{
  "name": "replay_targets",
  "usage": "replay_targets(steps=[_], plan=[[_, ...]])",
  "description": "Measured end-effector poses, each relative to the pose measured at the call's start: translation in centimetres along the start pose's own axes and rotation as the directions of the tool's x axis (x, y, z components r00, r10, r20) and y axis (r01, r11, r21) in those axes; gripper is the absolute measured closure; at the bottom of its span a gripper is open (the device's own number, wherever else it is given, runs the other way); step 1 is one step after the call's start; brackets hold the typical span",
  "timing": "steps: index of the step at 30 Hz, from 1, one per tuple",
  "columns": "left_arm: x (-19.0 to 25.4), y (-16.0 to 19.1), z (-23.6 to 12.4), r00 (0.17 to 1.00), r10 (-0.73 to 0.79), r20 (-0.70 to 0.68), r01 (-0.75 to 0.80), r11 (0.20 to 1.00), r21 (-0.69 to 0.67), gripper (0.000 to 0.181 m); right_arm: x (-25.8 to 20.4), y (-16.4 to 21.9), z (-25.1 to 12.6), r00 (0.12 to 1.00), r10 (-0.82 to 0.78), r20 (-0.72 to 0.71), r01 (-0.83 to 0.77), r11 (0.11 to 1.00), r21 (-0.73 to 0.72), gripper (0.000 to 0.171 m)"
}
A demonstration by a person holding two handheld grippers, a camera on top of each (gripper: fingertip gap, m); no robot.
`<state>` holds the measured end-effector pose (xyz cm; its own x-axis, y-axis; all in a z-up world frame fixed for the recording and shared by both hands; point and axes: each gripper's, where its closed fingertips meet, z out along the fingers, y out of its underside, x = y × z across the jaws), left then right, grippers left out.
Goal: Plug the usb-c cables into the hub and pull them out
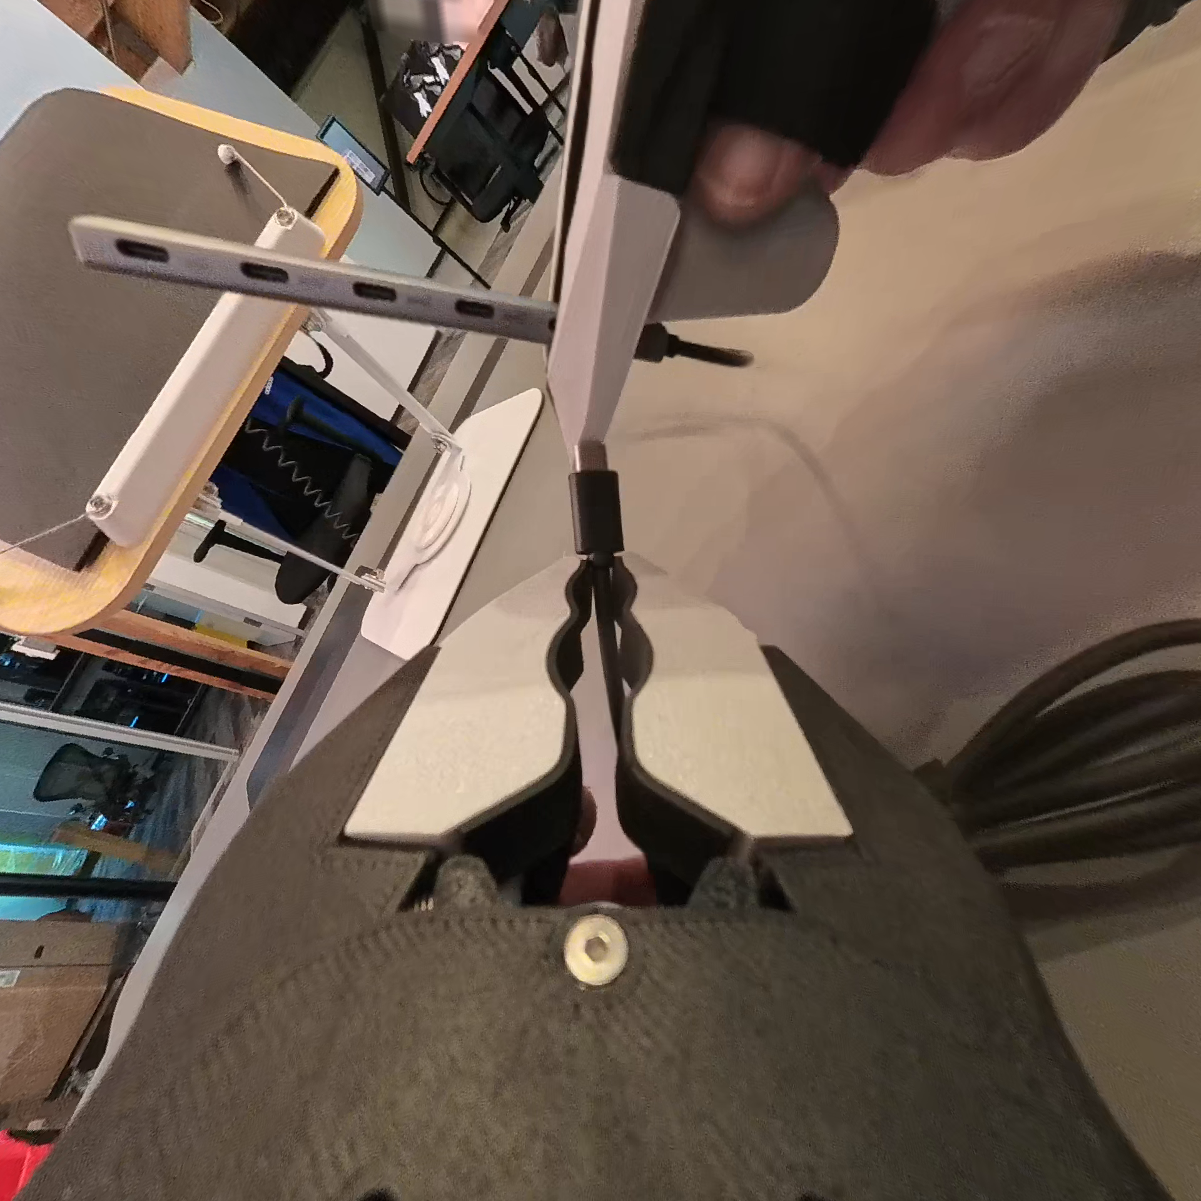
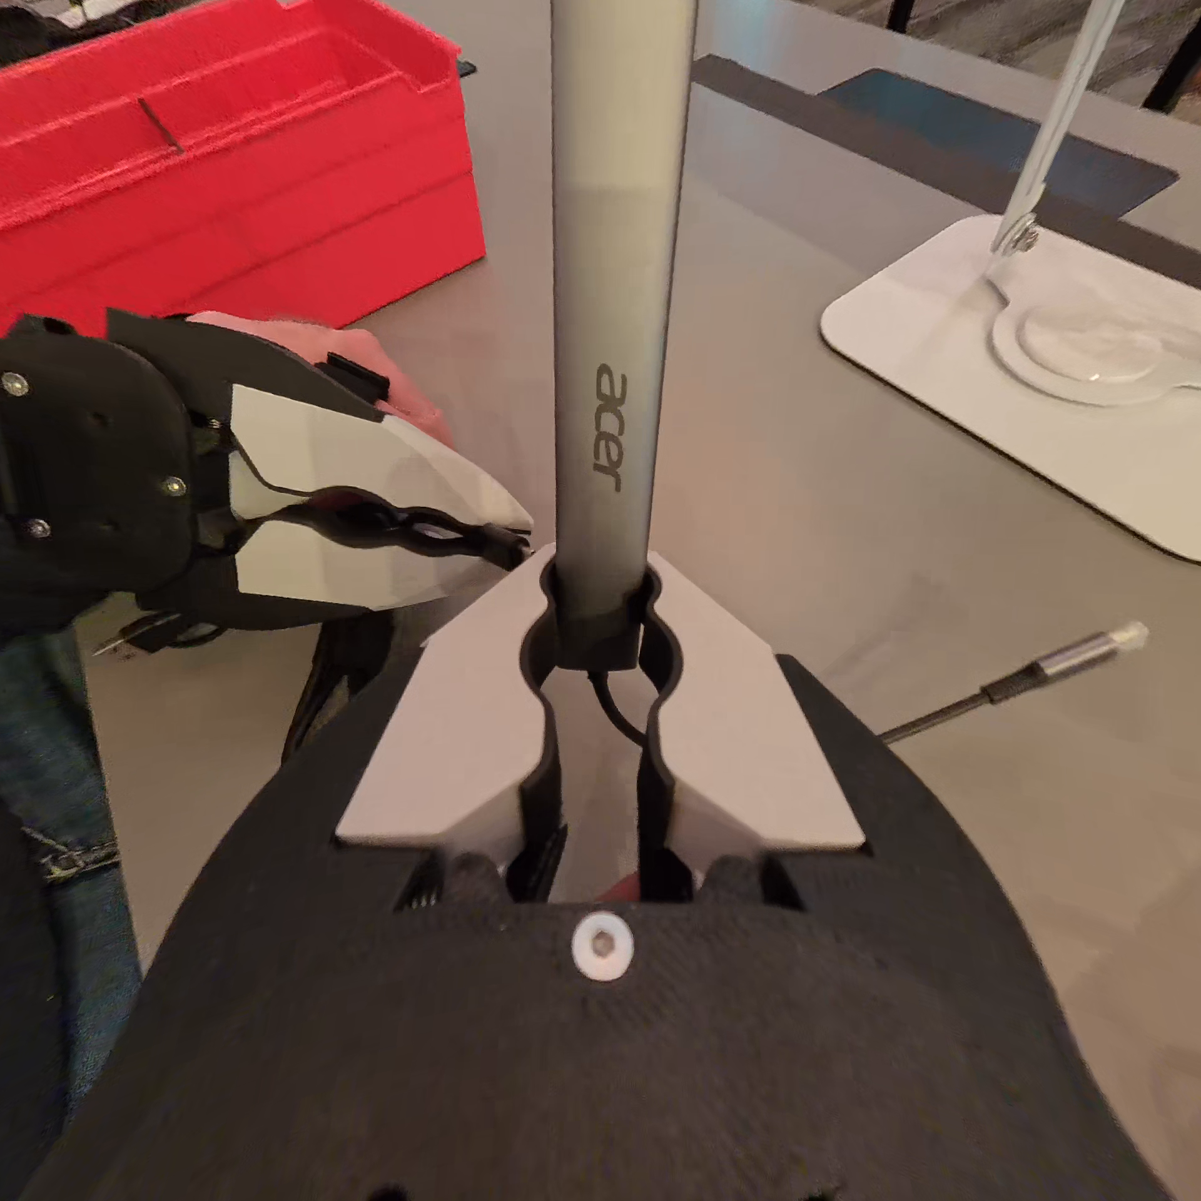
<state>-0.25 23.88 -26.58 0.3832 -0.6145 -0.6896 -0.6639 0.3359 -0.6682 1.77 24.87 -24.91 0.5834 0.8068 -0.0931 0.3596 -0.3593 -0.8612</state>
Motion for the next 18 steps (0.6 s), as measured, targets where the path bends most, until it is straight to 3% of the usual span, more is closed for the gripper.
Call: replay_targets(steps=[18], plan=[[0.7, -0.4, 0.0, 0.999, 0.046, 0.007, -0.046, 0.999, -0.027, 0.176, 1.7, 1.3, 0.8, 0.952, -0.145, -0.268, 0.14, 0.989, -0.035, 0.155]])
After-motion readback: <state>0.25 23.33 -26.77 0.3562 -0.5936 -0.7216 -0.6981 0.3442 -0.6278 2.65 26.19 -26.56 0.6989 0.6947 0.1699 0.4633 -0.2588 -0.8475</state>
